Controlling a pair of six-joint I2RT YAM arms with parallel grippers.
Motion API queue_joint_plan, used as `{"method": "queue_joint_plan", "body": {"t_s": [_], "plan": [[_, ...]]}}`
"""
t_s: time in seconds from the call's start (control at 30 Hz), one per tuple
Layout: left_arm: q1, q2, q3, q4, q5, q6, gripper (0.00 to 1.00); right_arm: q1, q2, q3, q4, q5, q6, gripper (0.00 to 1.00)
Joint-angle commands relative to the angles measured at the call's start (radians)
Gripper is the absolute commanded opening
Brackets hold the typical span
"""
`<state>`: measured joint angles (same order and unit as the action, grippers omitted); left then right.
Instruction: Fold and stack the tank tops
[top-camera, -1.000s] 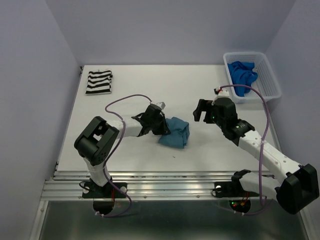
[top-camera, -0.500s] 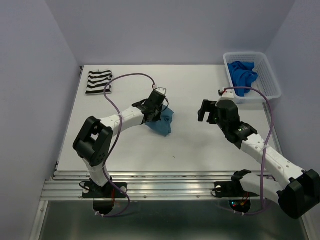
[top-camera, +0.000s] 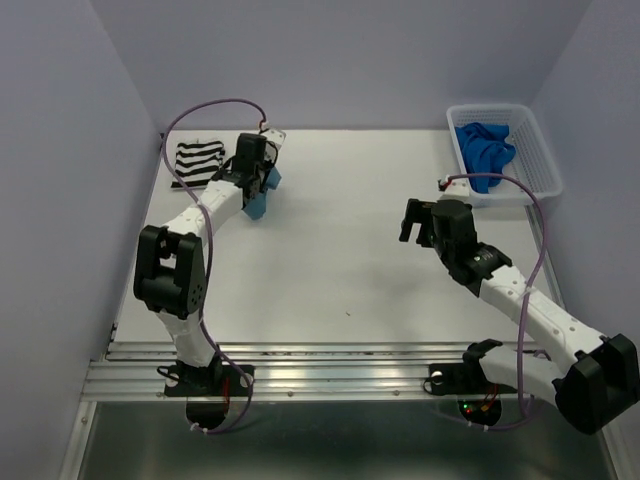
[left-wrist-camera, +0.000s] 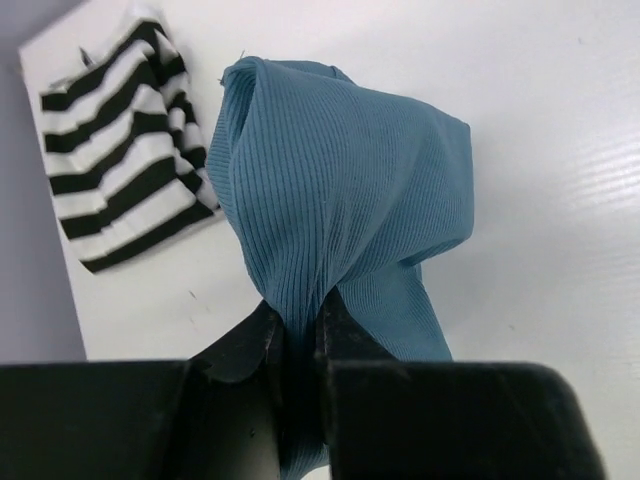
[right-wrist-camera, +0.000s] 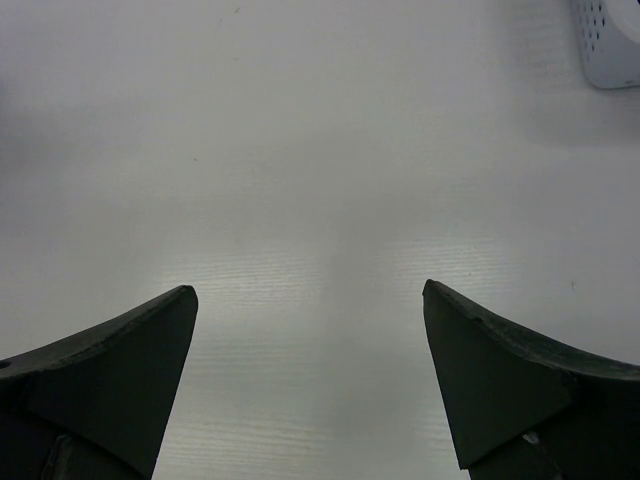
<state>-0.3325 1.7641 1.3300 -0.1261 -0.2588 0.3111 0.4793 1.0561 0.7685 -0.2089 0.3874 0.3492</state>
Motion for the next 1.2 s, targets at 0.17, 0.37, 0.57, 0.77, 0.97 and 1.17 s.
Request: {"method": "queue_joint_plan", "body": {"t_s": [0.17, 0.37, 0.57, 0.77, 0.97, 1.17], "plan": [[0.167, 0.043, 0.300, -0.024, 0.294, 0.201, 0.00, 0.001, 0.027, 0.011, 0.029, 0.096, -0.021, 1.00], [0.294, 0.127, 0.478, -0.110, 0.475, 0.201, 0.00, 0.001, 0.054, 0.026, 0.029, 0.110, -0.027, 1.00], [0.380, 0.247, 0.618, -0.153, 0.541, 0.224, 0.00, 0.001, 0.100, 0.048, 0.031, 0.137, -0.039, 1.00], [0.446, 0.365, 0.773, -0.224, 0.656, 0.200, 0.00, 0.001, 0.150, 0.080, 0.028, 0.180, -0.055, 1.00], [0.470, 0.472, 0.836, -0.241, 0.658, 0.187, 0.00, 0.001, 0.206, 0.118, 0.028, 0.202, -0.085, 1.00], [0.524, 0.517, 0.836, -0.191, 0.653, 0.125, 0.00, 0.001, 0.243, 0.150, 0.028, 0.186, -0.092, 1.00]]}}
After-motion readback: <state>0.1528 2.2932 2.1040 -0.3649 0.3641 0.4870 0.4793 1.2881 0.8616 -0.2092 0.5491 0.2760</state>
